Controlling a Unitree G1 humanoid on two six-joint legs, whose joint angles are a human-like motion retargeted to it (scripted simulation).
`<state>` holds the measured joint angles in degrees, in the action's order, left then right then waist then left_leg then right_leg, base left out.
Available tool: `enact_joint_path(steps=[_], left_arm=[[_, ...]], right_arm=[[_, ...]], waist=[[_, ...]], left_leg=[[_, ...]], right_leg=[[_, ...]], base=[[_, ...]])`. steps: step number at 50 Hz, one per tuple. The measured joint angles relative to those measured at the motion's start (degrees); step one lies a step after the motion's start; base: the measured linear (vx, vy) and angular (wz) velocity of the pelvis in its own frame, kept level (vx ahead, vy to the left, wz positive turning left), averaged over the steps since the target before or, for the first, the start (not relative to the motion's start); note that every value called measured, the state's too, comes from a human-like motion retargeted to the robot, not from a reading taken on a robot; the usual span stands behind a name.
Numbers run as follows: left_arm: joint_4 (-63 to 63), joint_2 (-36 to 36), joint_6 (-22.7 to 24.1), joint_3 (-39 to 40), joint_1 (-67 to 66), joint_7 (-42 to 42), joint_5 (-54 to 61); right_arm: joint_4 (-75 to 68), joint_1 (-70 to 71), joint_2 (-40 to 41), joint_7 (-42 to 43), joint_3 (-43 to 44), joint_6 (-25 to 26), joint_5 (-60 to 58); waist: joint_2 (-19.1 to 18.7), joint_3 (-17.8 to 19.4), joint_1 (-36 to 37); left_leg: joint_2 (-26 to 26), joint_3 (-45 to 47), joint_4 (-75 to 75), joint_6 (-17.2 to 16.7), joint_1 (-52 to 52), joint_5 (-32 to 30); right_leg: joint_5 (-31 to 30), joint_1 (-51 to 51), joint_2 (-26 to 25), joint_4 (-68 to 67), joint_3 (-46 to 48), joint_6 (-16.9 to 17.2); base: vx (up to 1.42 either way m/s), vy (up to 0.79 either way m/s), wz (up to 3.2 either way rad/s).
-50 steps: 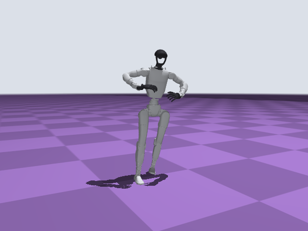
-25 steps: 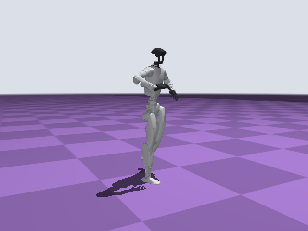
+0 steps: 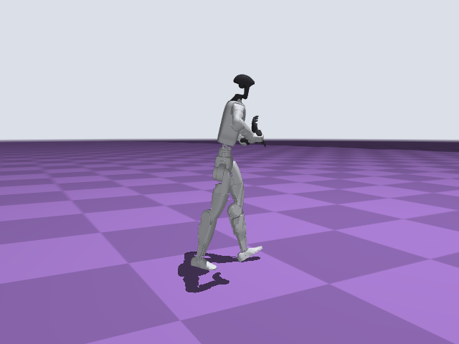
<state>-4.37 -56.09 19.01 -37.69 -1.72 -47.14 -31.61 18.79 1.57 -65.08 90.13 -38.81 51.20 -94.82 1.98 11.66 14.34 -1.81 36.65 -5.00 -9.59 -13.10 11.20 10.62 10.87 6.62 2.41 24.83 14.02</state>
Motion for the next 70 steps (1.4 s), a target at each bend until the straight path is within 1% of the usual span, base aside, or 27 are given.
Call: enact_joint_path(steps=[5, 8, 10, 12, 14, 17, 19, 23, 26, 29, 32, 34, 36, 38, 40, 42, 43, 44, 47, 50, 53, 56, 60, 62, 65, 68, 70], left_arm=[[-0.09, -0.15, 0.18, 1.73, -1.07, 0.20, -1.26], [-0.63, -0.32, 0.38, 1.80, -1.91, 0.38, -0.71], [-1.08, -0.32, 0.67, 1.15, -2.44, 0.38, 0.24], [-1.33, -0.18, 1.01, -0.24, -2.19, -0.03, 1.49], [-1.53, -0.17, 1.22, -1.72, -1.97, -0.71, 2.59], [-1.75, -0.47, 0.87, -3.39, -1.54, -1.59, 3.75], [-1.90, -0.72, 0.73, -4.07, -1.50, -1.65, 4.04], [-1.93, -1.28, 1.18, -4.89, -0.77, -0.65, 4.20], [-2.04, -1.92, 2.09, -5.63, 0.38, 0.45, 4.31], [-2.22, -2.67, 3.72, -6.57, 2.59, 2.27, 5.18], [-2.47, -3.38, 5.55, -7.02, 4.16, 3.95, 5.76], [-2.43, -3.56, 6.39, -6.45, 4.26, 3.84, 5.66], [-2.09, -3.34, 6.87, -5.50, 3.81, 3.66, 5.47], [-1.65, -2.89, 7.78, -4.84, 3.55, 5.12, 5.60], [-1.27, -2.50, 9.88, -4.96, 3.52, 8.92, 7.07], [-1.11, -2.54, 11.48, -5.30, 3.35, 12.93, 9.57], [-1.08, -2.72, 11.46, -5.39, 3.31, 14.56, 10.48], [-1.05, -2.87, 11.22, -5.31, 3.15, 15.77, 10.99], [-0.86, -3.30, 10.37, -4.24, 2.07, 18.28, 11.26], [-0.77, -3.66, 9.54, -1.85, 0.40, 20.65, 10.72], [-1.05, -4.01, 7.76, 1.22, -2.06, 22.69, 9.93], [-1.50, -4.27, 5.36, 4.38, -5.79, 23.13, 10.56], [-1.37, -3.49, 3.79, 8.82, -12.05, 23.89, 14.45], [-0.81, -2.30, 3.92, 11.51, -15.50, 25.25, 17.33], [0.81, 0.69, 3.99, 16.17, -21.04, 27.21, 22.51], [4.06, 5.13, 2.46, 19.57, -26.15, 27.72, 27.62], [7.40, 8.71, 0.96, 20.51, -28.53, 28.60, 30.96]], right_arm=[[-2.31, 1.60, 0.27, -0.92, -1.44, -1.39, 0.62], [-2.44, 1.20, 0.14, -0.87, -0.99, -1.39, 0.19], [-2.20, 0.57, 0.14, -0.54, -0.65, -1.94, 0.24], [-2.17, 0.03, 0.40, -0.27, -0.61, -3.16, 1.15], [-2.25, -0.75, 0.93, -0.31, -1.02, -4.62, 2.60], [-2.35, -1.71, 1.66, -0.58, -1.76, -6.72, 5.19], [-2.37, -2.02, 1.83, -0.61, -2.18, -7.34, 6.06], [-2.23, -0.04, 0.08, -0.41, -2.56, -6.26, 2.47], [-1.78, 3.29, -3.21, -2.95, -3.60, -7.50, -4.76], [-0.12, 8.00, -6.79, -9.46, -5.33, -11.24, -12.97], [1.64, 11.57, -9.02, -15.08, -6.85, -12.74, -18.18], [2.16, 12.61, -9.09, -16.27, -7.57, -13.72, -18.18], [1.42, 12.25, -7.96, -18.13, -7.94, -17.02, -17.05], [-0.97, 11.24, -6.32, -22.43, -7.93, -24.98, -12.77], [-3.79, 8.74, -3.54, -30.04, -7.96, -41.25, -1.38], [-5.26, 4.59, -0.03, -39.59, -7.23, -58.55, 19.70], [-5.33, 2.93, 1.09, -44.83, -6.40, -62.96, 28.71], [-5.14, 1.72, 1.74, -48.89, -5.57, -64.85, 34.55], [-3.95, -0.25, 2.20, -55.60, -3.29, -65.31, 41.60], [-2.09, -1.10, 1.25, -57.13, -1.16, -65.01, 42.39], [0.08, -2.10, -0.28, -57.50, 0.38, -65.27, 44.04], [2.46, -3.54, -1.84, -58.92, 1.66, -66.10, 47.72], [4.95, -5.42, -3.94, -63.09, 3.58, -66.91, 51.32], [6.05, -5.98, -5.03, -66.88, 4.97, -67.40, 53.31], [7.68, -6.75, -6.36, -74.43, 7.96, -68.32, 59.55], [8.21, -7.98, -6.01, -82.89, 11.43, -68.83, 72.41], [8.01, -8.70, -4.87, -90.68, 14.19, -68.04, 85.42]], waist=[[0.50, -2.70, -0.66], [-0.62, -3.70, -2.25], [-1.64, -4.22, -3.18], [-1.49, -4.92, -3.90], [-0.82, -5.48, -4.94], [0.01, -5.87, -6.69], [0.08, -5.89, -7.68], [0.31, -5.46, -9.33], [1.03, -5.03, -10.07], [2.80, -3.84, -11.42], [4.98, -1.24, -13.23], [5.57, 0.77, -13.47], [5.38, 2.37, -12.97], [4.87, 3.41, -12.85], [4.46, 3.35, -13.67], [4.34, 2.44, -14.96], [4.34, 1.91, -15.46], [4.29, 1.37, -15.74], [4.06, -0.34, -15.39], [4.39, -1.67, -13.43], [6.24, -2.43, -11.19], [7.88, -4.16, -10.24], [9.48, -5.76, -8.57], [10.29, -6.06, -6.96], [11.25, -5.87, -4.16], [10.35, -5.03, -1.58], [8.83, -4.08, -0.11]], left_leg=[[0.92, -3.09, 0.00, 1.21, 2.36, -2.31], [2.35, -6.88, 0.00, 1.98, 5.74, -2.24], [3.72, -9.47, 0.00, 2.81, 8.30, -0.99], [3.97, -11.80, 0.00, 3.82, 9.74, 0.41], [3.48, -14.31, 0.00, 4.45, 10.95, 1.53], [2.60, -18.15, 0.08, 4.94, 12.57, 2.63], [2.36, -20.46, 0.69, 5.07, 13.47, 3.39], [1.66, -24.65, 2.60, 5.01, 14.36, 5.32], [0.31, -27.52, 3.70, 5.77, 14.94, 6.68], [-2.72, -30.83, 4.47, 6.71, 16.00, 7.99], [-6.09, -34.29, 5.20, 6.56, 19.51, 10.02], [-5.35, -35.08, 5.43, 4.51, 22.65, 11.74], [-2.81, -34.41, 5.48, 1.74, 25.25, 13.20], [-1.61, -34.15, 5.59, 0.78, 27.23, 14.10], [-1.58, -34.92, 5.94, 1.25, 28.63, 14.55], [-1.99, -36.42, 6.64, 2.07, 29.63, 14.49], [-2.17, -37.23, 7.09, 2.37, 30.04, 14.19], [-2.23, -37.93, 7.66, 2.48, 30.43, 13.59], [-2.11, -39.52, 10.26, 1.93, 31.35, 9.85], [-2.65, -40.74, 15.38, 0.81, 30.84, 3.23], [-4.82, -40.03, 28.49, 1.27, 25.09, -1.67], [-5.22, -35.45, 46.51, 4.64, 13.65, -2.39], [-1.82, -26.28, 57.70, 12.05, 2.54, 3.60], [-1.30, -23.27, 55.35, 14.01, -0.44, 7.03], [-2.73, -21.20, 43.91, 13.86, -2.27, 8.55], [-3.33, -20.47, 28.04, 11.91, -1.20, 4.31], [-3.02, -19.92, 18.02, 10.66, 0.16, 0.59]], right_leg=[[-0.99, 2.59, -1.16, -3.78, 1.07, -3.04], [-5.46, 2.80, -1.45, -11.89, 2.18, -7.10], [-9.58, 0.61, -0.74, -21.98, 2.63, -9.63], [-11.99, -4.82, 0.77, -34.75, 0.17, -9.54], [-12.07, -10.56, 0.15, -44.73, -5.49, -7.17], [-8.26, -18.81, -3.33, -54.00, -14.74, -3.83], [-5.62, -22.69, -3.99, -55.19, -16.96, -4.37], [-2.69, -29.03, -1.18, -49.50, -14.78, -8.98], [-4.55, -33.04, 0.29, -39.61, -13.63, -10.75], [-9.50, -33.37, 1.10, -23.42, -14.48, -7.98], [-17.29, -30.34, 2.18, -6.40, -15.86, -1.70], [-20.07, -29.14, 0.20, 0.64, -14.80, 0.98], [-17.81, -30.16, -3.79, 2.59, -12.81, 0.98], [-13.57, -31.10, -5.92, 2.59, -11.53, 0.98], [-11.13, -30.67, -6.21, 2.59, -11.12, 0.98], [-11.30, -29.25, -5.65, 2.59, -11.28, 0.98], [-11.84, -28.49, -5.33, 2.59, -11.32, 0.98], [-12.59, -27.73, -5.12, 2.59, -11.22, 0.98], [-15.31, -25.31, -4.92, 2.59, -10.56, 0.98], [-16.16, -22.41, -4.63, 2.59, -11.03, 0.98], [-14.13, -19.31, -2.50, 2.59, -12.91, 0.98], [-12.01, -17.76, 0.66, 2.59, -13.18, 0.98], [-9.17, -16.69, 3.39, 1.83, -13.32, 0.98], [-7.90, -16.42, 3.79, 1.67, -14.32, 0.98], [-6.11, -15.54, 3.95, 1.72, -16.56, 0.98], [-4.16, -13.02, 2.87, 1.63, -18.54, 0.98], [-2.82, -10.49, 1.69, 1.46, -19.52, 0.98]], base=[[0.53, 0.10, 0.47], [0.60, 0.15, 0.69], [0.58, 0.16, 0.75], [0.53, 0.15, 0.80], [0.49, 0.11, 0.98], [0.46, 0.09, 1.09], [0.43, 0.08, 1.03], [0.40, 0.05, 0.95], [0.38, 0.02, 0.85], [0.41, -0.01, 1.00], [0.48, -0.07, 1.03], [0.50, -0.39, 0.46], [0.47, -0.56, -0.03], [0.50, -0.26, 0.04], [0.57, -0.02, 0.37], [0.63, 0.02, 0.59], [0.65, -0.05, 0.58], [0.65, -0.11, 0.51], [0.66, -0.20, 0.20], [0.66, -0.24, -0.14], [0.62, -0.15, -0.12], [0.54, -0.01, 0.27], [0.49, -0.04, 0.12], [0.46, -0.08, -0.38], [0.47, -0.05, -0.69], [0.49, 0.06, -0.80], [0.52, 0.13, -0.71]])
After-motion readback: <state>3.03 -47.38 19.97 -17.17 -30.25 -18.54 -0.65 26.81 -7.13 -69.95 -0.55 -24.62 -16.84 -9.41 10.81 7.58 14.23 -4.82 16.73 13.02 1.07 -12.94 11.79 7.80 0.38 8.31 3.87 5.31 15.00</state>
